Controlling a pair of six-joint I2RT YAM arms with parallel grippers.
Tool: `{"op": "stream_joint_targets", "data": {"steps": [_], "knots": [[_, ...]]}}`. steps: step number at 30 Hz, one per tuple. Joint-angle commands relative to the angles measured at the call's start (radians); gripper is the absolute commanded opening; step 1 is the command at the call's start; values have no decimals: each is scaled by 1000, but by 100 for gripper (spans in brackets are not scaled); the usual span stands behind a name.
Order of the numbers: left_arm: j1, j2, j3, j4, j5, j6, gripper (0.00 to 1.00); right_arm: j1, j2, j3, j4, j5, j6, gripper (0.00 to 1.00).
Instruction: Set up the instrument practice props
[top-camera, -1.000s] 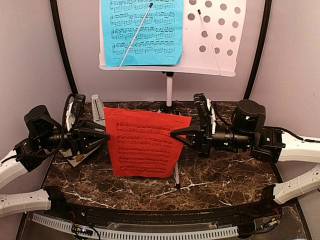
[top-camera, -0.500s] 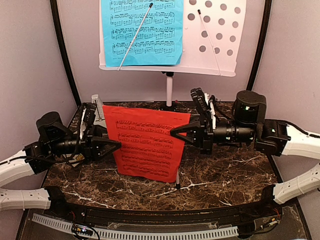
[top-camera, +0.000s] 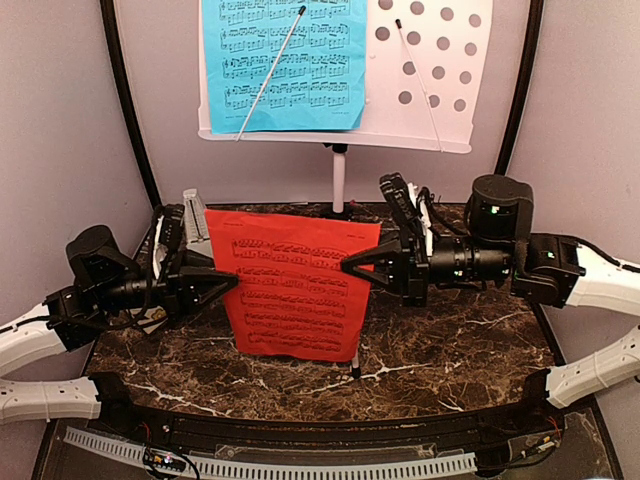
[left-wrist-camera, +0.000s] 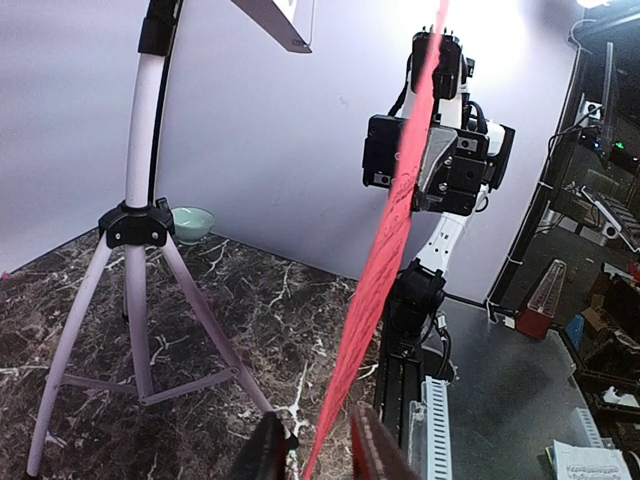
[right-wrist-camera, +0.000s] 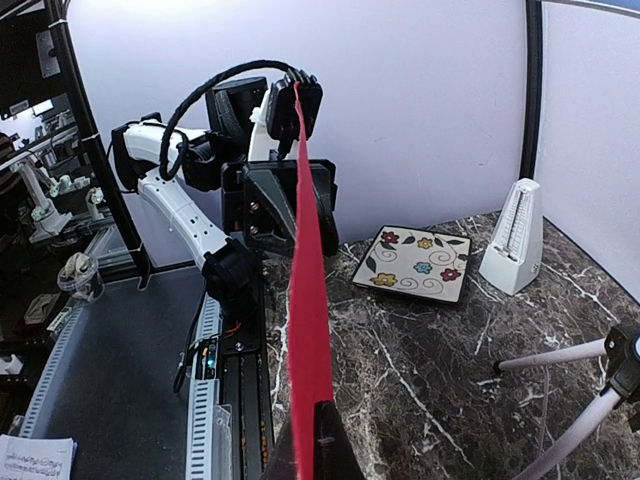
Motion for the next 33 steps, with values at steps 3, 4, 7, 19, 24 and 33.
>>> {"op": "stream_joint_targets", "data": {"steps": [3,4,7,19,24,33], "knots": [[-5,-2,16,-17,5,36,11,-4,-26,33,-6,-11,-30,0],[-5,4,32,-33,12,42,9,-3,-24,33,-3,-10,-36,0],[-6,22,78,-74,22,59,18,-3,-1,43,10,-13,-57,0],[-13,43,125,-57,3,70,0,-3,21,100,0,-33,-63,0],[-13,20,161,-49,-44,47,0,-4,-2,77,2,11,-59,0],[-13,58,254,-59,-30,47,0,-3,-28,54,18,83,-44,26]]}}
